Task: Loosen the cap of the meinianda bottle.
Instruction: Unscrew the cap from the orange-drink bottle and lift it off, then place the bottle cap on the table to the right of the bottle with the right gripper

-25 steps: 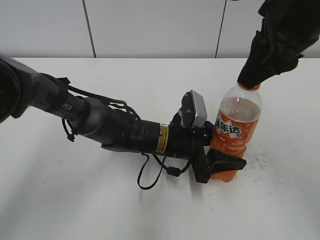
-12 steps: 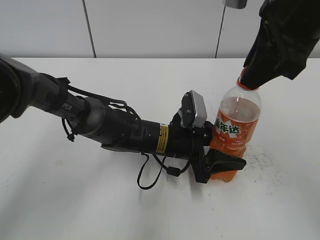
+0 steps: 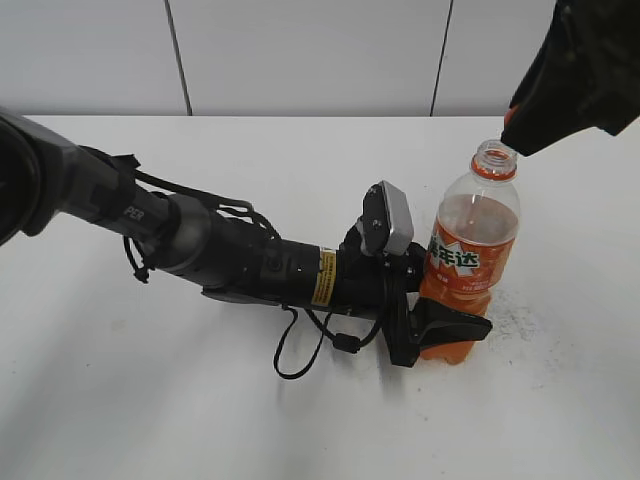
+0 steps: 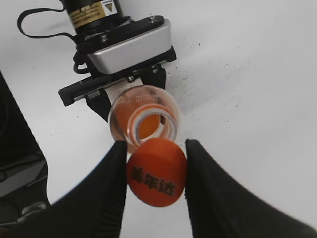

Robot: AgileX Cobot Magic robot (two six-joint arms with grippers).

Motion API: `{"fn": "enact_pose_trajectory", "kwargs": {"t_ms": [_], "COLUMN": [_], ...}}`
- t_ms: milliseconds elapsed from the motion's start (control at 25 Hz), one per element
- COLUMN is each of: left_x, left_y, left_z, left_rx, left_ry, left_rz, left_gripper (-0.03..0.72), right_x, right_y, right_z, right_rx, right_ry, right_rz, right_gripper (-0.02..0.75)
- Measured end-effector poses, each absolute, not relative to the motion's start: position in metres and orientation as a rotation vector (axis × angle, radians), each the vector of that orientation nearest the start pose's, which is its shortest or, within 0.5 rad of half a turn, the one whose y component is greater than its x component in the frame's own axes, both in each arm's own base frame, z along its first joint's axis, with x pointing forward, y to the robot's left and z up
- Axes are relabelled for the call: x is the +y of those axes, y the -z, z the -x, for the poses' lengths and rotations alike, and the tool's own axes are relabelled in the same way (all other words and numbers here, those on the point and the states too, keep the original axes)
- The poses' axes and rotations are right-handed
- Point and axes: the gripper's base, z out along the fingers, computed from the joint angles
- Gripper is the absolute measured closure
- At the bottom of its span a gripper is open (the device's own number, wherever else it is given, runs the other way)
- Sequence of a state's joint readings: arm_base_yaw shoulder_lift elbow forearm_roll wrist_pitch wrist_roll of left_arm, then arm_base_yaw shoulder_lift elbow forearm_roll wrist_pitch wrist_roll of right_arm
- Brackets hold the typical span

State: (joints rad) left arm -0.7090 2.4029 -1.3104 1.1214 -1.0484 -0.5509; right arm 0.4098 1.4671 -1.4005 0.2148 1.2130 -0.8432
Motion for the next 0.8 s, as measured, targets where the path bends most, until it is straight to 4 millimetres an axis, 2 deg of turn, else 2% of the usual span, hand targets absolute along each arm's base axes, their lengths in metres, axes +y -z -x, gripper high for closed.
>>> {"fn": "enact_pose_trajectory", "kwargs": {"t_ms": [80,280,440,680,800], "left_x": [-0.341,-0.341,-0.341,-0.341,-0.341], "left_y": [-0.065,-0.065,-0.065,-0.064,-0.064], "left_z": [-0.288,-0.288,-0.288,-0.288,-0.288], "left_rx": [1.362,1.362,1.361,1.36,1.36], "left_ry": [1.161,1.161,1.161,1.161,1.161], "left_rz": [-1.407,-1.408,-1.409,-1.412,-1.413], "left_gripper": [0.213,0.213,0.213,0.213,0.213], "right_x": [0.131,0.112,0.101,0.061,0.047], "right_y": [-0.355,-0.364,-0.357,-0.302,-0.26], "right_z": [-0.26,-0.258,-0.261,-0.257,-0.244], "right_rx": [2.265,2.473,2.572,2.856,2.984], "right_ry": [-0.165,0.01,0.095,0.14,0.146], "right_rz": [1.505,1.123,0.937,0.668,0.565], "right_gripper": [0.474,0.475,0.475,0.475,0.475]}}
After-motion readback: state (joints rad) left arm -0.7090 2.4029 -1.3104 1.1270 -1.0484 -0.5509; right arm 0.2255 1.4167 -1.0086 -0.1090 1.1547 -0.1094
